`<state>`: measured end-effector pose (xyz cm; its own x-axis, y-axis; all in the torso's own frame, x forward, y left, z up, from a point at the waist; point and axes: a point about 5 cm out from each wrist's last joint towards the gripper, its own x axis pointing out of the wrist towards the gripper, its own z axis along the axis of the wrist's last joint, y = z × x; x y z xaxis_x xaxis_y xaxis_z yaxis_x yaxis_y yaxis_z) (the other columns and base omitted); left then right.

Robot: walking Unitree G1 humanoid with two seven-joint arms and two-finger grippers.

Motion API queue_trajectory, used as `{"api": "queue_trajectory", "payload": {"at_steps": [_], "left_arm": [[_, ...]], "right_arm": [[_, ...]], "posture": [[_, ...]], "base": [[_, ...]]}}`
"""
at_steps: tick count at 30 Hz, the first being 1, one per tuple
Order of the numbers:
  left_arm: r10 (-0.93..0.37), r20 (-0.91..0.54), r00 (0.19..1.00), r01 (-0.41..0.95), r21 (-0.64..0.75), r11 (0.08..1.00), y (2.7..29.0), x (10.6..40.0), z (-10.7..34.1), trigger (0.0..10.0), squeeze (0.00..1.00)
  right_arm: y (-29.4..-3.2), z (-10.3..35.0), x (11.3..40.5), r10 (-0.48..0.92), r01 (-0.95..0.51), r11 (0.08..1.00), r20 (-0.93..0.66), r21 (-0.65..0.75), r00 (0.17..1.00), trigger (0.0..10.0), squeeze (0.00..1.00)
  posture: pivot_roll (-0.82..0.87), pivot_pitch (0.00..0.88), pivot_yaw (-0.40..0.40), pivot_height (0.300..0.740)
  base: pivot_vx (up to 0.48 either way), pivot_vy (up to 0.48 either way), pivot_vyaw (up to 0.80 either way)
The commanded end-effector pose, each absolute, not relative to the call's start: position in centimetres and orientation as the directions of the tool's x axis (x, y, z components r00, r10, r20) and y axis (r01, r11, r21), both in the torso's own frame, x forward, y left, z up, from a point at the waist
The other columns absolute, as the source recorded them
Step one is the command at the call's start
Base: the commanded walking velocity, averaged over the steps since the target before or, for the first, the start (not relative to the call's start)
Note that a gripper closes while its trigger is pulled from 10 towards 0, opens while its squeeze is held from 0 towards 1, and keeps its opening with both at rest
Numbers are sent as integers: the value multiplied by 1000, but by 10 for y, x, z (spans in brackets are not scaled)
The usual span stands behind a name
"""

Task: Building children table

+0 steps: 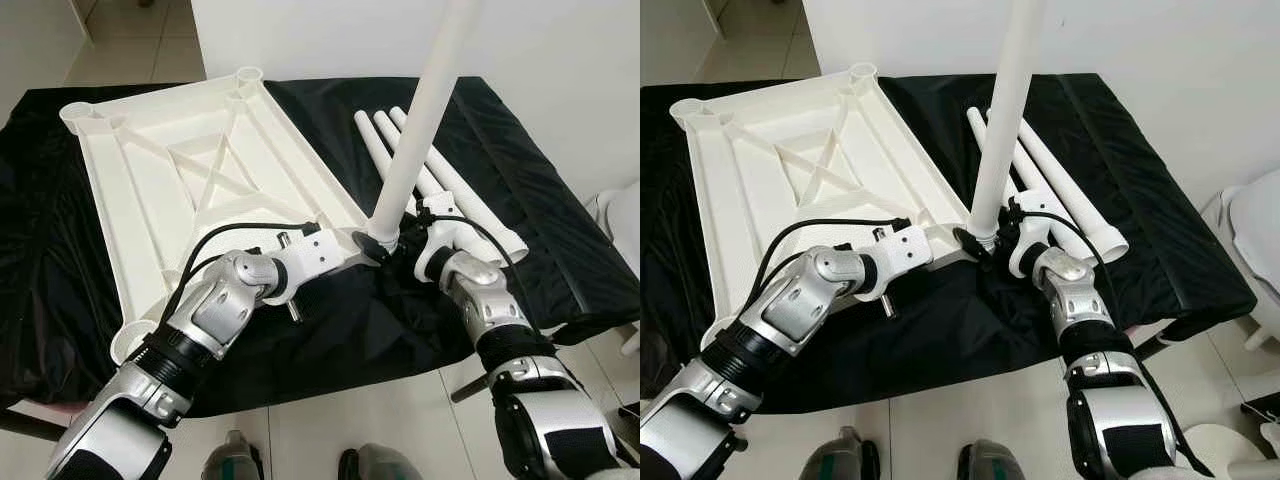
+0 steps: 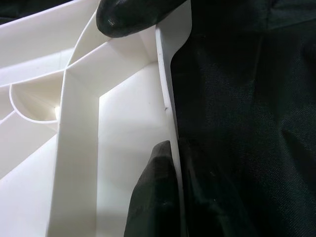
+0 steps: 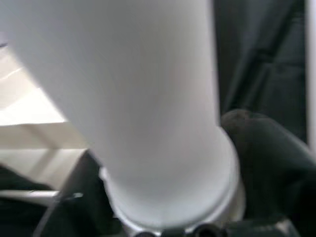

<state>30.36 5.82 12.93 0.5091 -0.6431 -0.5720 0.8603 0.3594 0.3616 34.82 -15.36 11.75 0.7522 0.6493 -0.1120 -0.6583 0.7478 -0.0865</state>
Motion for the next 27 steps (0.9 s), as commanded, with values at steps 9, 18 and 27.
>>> {"api": "queue_trajectory", "payload": {"at_steps": [9, 18, 27], "left_arm": [[-625, -570, 533, 845, 395, 361, 60, 305, 130, 10000, 0], [-628, -569, 531, 846, 394, 359, 59, 304, 130, 10000, 0], [-635, -568, 524, 851, 389, 354, 55, 303, 128, 10000, 0]], "right_arm": [[-157, 117, 348, 676, -680, 730, -72, -68, 733, 0, 0], [-142, 112, 341, 649, -649, 760, -16, -3, 760, 0, 0], [-111, 109, 330, 401, -403, 909, 43, 105, 915, 0, 0]], "posture": [[-46, 0, 0, 740], [-52, 0, -6, 740], [-59, 0, -17, 740]], "base": [[0, 0, 0], [0, 0, 0], [0, 0, 0]]}}
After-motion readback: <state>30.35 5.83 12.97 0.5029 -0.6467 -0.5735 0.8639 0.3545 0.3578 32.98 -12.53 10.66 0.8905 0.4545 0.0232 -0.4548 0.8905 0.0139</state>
